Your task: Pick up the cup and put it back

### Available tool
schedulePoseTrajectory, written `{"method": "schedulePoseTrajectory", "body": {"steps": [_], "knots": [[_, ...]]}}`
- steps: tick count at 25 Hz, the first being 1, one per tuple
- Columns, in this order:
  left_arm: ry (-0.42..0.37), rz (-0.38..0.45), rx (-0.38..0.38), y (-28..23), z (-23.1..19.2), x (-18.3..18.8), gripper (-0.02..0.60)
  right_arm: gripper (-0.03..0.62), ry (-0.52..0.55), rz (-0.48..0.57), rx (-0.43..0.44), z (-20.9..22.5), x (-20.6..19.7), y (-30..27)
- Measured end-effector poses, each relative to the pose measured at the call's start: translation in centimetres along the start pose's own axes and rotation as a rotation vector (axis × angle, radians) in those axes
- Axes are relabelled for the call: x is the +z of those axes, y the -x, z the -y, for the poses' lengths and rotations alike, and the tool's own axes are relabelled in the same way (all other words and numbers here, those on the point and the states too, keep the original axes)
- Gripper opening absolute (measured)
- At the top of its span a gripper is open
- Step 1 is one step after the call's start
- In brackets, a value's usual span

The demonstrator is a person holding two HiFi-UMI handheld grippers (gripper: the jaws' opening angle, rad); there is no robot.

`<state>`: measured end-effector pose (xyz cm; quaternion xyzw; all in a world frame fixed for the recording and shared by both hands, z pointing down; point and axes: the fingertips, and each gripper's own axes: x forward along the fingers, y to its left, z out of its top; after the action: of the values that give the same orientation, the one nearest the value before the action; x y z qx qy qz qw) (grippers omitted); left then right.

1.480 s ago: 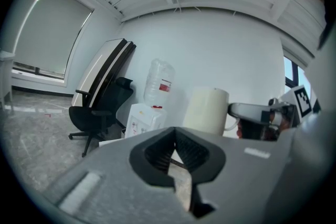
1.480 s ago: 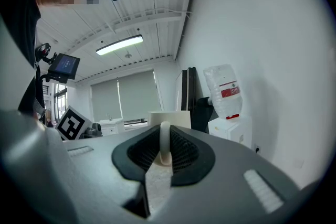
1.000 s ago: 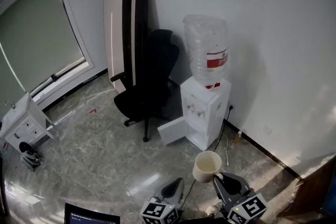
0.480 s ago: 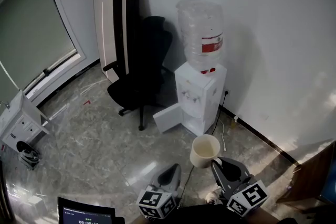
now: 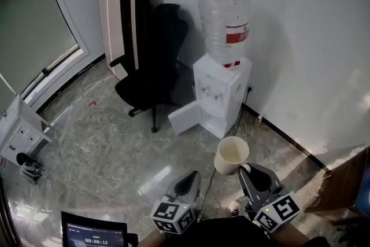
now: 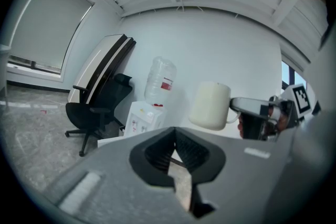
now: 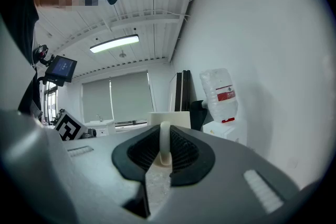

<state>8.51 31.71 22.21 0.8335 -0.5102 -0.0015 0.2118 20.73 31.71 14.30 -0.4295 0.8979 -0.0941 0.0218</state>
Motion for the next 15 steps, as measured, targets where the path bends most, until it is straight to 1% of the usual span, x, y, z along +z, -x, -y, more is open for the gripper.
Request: {"method": "schedulePoseTrajectory", "body": {"steps": [4, 9, 13, 15], "knots": [[0.001, -0.007, 0.001, 0.3, -2.8, 1.0, 0.003, 0.048, -0.006, -0.007, -0.042, -0.5, 0.1, -2.3], [-0.033, -0.013, 0.005, 0.6, -5.9, 1.2, 0.003, 0.048, -0.013, -0.019, -0.069, -1.6, -0.5, -4.7], [-0.006, -0.037, 0.004, -0.4, -7.2, 0.8, 0.003, 0.048, -0.018, -0.043, -0.066, -1.2, -1.1, -6.5], [0.007, -0.046, 0.02, -1.4, -8.3, 0.7, 0.003, 0.048, -0.024, -0.053, -0.062, -0.4, -1.5, -7.8]]}}
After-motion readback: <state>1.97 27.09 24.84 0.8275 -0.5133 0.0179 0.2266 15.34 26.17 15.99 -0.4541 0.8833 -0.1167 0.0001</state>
